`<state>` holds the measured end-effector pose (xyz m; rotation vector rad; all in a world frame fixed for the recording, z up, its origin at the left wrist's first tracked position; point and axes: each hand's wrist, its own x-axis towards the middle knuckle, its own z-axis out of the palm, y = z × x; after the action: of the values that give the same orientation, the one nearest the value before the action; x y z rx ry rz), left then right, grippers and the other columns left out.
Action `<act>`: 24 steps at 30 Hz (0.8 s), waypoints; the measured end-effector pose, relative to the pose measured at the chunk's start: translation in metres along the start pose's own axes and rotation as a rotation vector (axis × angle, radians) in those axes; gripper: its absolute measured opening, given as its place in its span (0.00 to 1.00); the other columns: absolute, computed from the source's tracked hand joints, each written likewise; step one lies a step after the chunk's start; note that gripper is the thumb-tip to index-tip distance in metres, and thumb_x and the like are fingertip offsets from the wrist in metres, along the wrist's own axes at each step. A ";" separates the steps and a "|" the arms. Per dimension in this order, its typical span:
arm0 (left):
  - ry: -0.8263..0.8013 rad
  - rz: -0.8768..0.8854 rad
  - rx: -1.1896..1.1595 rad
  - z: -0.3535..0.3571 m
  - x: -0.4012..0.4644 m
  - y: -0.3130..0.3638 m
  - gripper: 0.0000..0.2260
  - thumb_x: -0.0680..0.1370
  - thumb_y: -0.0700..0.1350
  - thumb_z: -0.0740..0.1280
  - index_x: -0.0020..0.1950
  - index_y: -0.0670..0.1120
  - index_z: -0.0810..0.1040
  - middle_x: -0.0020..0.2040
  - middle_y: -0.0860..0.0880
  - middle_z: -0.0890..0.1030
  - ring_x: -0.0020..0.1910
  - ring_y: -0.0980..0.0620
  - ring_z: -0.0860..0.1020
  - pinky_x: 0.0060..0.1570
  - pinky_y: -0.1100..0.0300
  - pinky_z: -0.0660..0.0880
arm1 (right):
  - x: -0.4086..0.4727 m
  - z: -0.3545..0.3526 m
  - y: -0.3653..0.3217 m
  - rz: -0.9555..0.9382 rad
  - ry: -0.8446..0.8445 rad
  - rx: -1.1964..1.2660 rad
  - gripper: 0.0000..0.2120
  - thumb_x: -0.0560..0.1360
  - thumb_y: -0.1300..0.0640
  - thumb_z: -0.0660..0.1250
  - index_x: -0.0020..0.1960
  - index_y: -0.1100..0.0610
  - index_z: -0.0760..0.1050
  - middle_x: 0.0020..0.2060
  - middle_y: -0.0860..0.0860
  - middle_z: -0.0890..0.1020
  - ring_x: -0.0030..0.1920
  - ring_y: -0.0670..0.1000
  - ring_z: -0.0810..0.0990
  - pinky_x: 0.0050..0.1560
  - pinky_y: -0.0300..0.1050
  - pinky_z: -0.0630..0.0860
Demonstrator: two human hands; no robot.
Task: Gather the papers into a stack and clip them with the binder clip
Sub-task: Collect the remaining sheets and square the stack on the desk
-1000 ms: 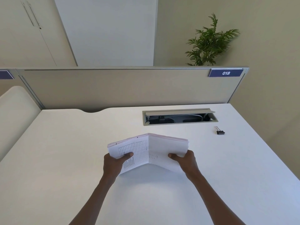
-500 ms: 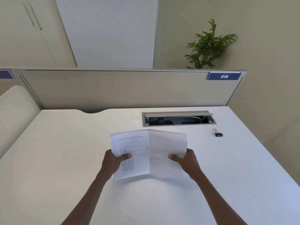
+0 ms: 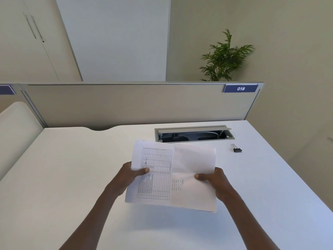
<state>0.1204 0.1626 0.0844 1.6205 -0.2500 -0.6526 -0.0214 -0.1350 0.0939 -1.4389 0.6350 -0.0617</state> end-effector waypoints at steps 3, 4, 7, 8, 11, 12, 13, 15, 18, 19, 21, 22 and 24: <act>-0.070 -0.035 -0.032 -0.002 -0.006 -0.001 0.23 0.68 0.52 0.78 0.59 0.44 0.82 0.56 0.46 0.85 0.54 0.44 0.84 0.52 0.52 0.79 | -0.003 -0.002 0.001 0.020 0.011 0.089 0.21 0.57 0.68 0.78 0.50 0.69 0.81 0.46 0.64 0.85 0.43 0.63 0.85 0.42 0.54 0.82; -0.078 -0.048 -0.060 -0.003 -0.009 -0.002 0.24 0.67 0.53 0.79 0.59 0.44 0.82 0.56 0.47 0.85 0.54 0.47 0.84 0.50 0.54 0.79 | -0.005 -0.003 0.003 0.025 0.028 0.129 0.22 0.57 0.68 0.78 0.51 0.69 0.81 0.47 0.64 0.85 0.44 0.63 0.85 0.43 0.54 0.82; -0.049 -0.058 -0.261 -0.003 -0.012 -0.007 0.29 0.62 0.56 0.81 0.58 0.44 0.81 0.53 0.47 0.85 0.47 0.50 0.83 0.46 0.57 0.79 | -0.008 -0.003 0.007 0.041 0.085 0.266 0.18 0.63 0.71 0.76 0.53 0.68 0.81 0.48 0.63 0.85 0.45 0.63 0.85 0.44 0.55 0.82; -0.046 -0.048 -0.340 -0.002 -0.012 -0.007 0.28 0.63 0.56 0.81 0.58 0.44 0.81 0.52 0.46 0.85 0.46 0.49 0.82 0.47 0.57 0.80 | -0.010 -0.002 0.009 0.050 0.104 0.312 0.18 0.64 0.72 0.75 0.53 0.68 0.80 0.48 0.63 0.85 0.44 0.62 0.85 0.43 0.54 0.82; -0.067 -0.026 -0.473 0.010 -0.012 -0.003 0.17 0.72 0.49 0.72 0.59 0.46 0.80 0.53 0.47 0.84 0.51 0.46 0.83 0.55 0.53 0.78 | -0.017 0.005 0.014 0.071 0.151 0.429 0.16 0.65 0.72 0.74 0.52 0.64 0.81 0.47 0.60 0.86 0.43 0.60 0.85 0.43 0.52 0.81; -0.075 -0.024 -0.465 0.018 -0.011 -0.002 0.16 0.73 0.47 0.71 0.60 0.47 0.80 0.54 0.48 0.84 0.53 0.45 0.83 0.57 0.52 0.76 | -0.019 0.007 0.017 0.087 0.170 0.464 0.16 0.65 0.72 0.74 0.52 0.63 0.80 0.47 0.59 0.86 0.43 0.60 0.84 0.43 0.52 0.81; -0.087 -0.021 -0.450 0.026 -0.010 0.000 0.16 0.73 0.46 0.71 0.61 0.46 0.79 0.55 0.47 0.84 0.54 0.45 0.83 0.58 0.52 0.75 | -0.019 0.009 0.019 0.099 0.186 0.493 0.17 0.65 0.72 0.74 0.53 0.63 0.80 0.47 0.58 0.86 0.45 0.60 0.84 0.45 0.53 0.81; -0.090 -0.014 -0.420 0.044 -0.007 0.002 0.15 0.73 0.42 0.72 0.60 0.45 0.80 0.56 0.44 0.84 0.53 0.45 0.83 0.57 0.52 0.76 | -0.019 0.013 0.024 0.121 0.217 0.537 0.21 0.65 0.72 0.75 0.56 0.64 0.79 0.51 0.59 0.85 0.49 0.61 0.83 0.53 0.59 0.80; -0.015 -0.013 -0.422 0.069 -0.003 0.005 0.11 0.76 0.38 0.71 0.58 0.42 0.81 0.55 0.41 0.85 0.49 0.46 0.83 0.52 0.55 0.79 | -0.018 0.020 0.026 0.133 0.247 0.596 0.23 0.65 0.70 0.76 0.59 0.63 0.78 0.53 0.58 0.85 0.53 0.61 0.82 0.59 0.62 0.77; 0.017 -0.012 -0.422 0.078 -0.004 0.006 0.10 0.77 0.37 0.70 0.58 0.40 0.81 0.55 0.41 0.85 0.49 0.45 0.84 0.51 0.56 0.79 | -0.017 0.022 0.027 0.133 0.254 0.625 0.23 0.65 0.70 0.76 0.58 0.62 0.78 0.52 0.58 0.85 0.52 0.61 0.82 0.59 0.62 0.77; 0.083 -0.002 -0.434 0.094 -0.006 0.007 0.09 0.77 0.36 0.69 0.57 0.39 0.81 0.53 0.41 0.86 0.51 0.44 0.85 0.50 0.57 0.80 | -0.015 0.026 0.028 0.132 0.265 0.673 0.21 0.66 0.71 0.75 0.58 0.61 0.78 0.52 0.57 0.85 0.53 0.60 0.82 0.61 0.61 0.76; 0.120 0.003 -0.446 0.100 -0.007 0.006 0.09 0.77 0.36 0.69 0.57 0.39 0.81 0.52 0.41 0.86 0.51 0.44 0.85 0.49 0.56 0.81 | -0.014 0.029 0.030 0.133 0.270 0.687 0.21 0.66 0.71 0.75 0.58 0.61 0.78 0.53 0.56 0.85 0.54 0.60 0.82 0.61 0.62 0.76; 0.222 0.007 -0.464 0.109 -0.007 0.005 0.08 0.77 0.35 0.69 0.55 0.40 0.82 0.50 0.43 0.87 0.50 0.44 0.85 0.46 0.56 0.81 | -0.011 0.034 0.034 0.140 0.267 0.714 0.21 0.66 0.70 0.75 0.58 0.60 0.78 0.54 0.56 0.84 0.56 0.60 0.82 0.62 0.62 0.75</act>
<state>0.0563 0.0739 0.0881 1.2290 0.0579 -0.4767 -0.0269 -0.0944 0.0664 -0.6979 0.8251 -0.3407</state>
